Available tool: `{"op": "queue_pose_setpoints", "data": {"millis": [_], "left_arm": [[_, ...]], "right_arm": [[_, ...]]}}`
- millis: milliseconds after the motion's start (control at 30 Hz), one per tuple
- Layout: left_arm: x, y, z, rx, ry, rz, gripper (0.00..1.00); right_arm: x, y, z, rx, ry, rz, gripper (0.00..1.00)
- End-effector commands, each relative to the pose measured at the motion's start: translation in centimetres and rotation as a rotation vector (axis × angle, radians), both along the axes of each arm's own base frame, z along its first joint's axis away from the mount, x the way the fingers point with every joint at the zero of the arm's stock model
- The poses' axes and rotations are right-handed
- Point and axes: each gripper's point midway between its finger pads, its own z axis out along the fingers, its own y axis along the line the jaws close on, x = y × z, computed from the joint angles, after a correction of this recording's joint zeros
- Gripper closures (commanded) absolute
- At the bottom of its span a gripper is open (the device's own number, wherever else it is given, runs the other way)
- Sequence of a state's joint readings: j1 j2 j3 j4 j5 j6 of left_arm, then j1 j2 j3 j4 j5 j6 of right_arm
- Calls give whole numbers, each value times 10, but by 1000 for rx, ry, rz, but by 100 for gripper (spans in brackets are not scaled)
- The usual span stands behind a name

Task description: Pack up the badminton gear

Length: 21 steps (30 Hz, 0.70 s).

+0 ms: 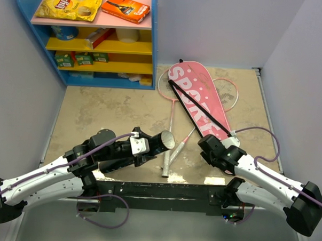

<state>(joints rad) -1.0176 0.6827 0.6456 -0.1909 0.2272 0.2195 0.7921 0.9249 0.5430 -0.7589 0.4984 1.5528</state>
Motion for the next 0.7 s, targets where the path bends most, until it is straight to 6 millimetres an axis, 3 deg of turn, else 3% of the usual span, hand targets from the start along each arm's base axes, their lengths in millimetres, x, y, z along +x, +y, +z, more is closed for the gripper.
{"op": "queue_pose_setpoints", "data": {"millis": [0, 133, 333, 400, 533, 667], "left_arm": [[-1, -8, 35, -98, -46, -22, 100], [0, -7, 35, -98, -49, -15, 100], [3, -6, 34, -94, -52, -2, 100], [4, -7, 31, -85, -50, 1, 100], [6, -9, 25, -70, -50, 6, 100], [11, -8, 18, -48, -49, 26, 100]], "right_arm": [[15, -7, 9, -34, -80, -45, 100], [20, -10, 26, -52, -127, -26, 100], [32, 1, 87, -86, -254, 167, 100], [37, 9, 113, -115, -300, 267, 100], [44, 44, 161, -110, -395, 517, 100], [42, 70, 192, -126, -437, 736, 100]]}}
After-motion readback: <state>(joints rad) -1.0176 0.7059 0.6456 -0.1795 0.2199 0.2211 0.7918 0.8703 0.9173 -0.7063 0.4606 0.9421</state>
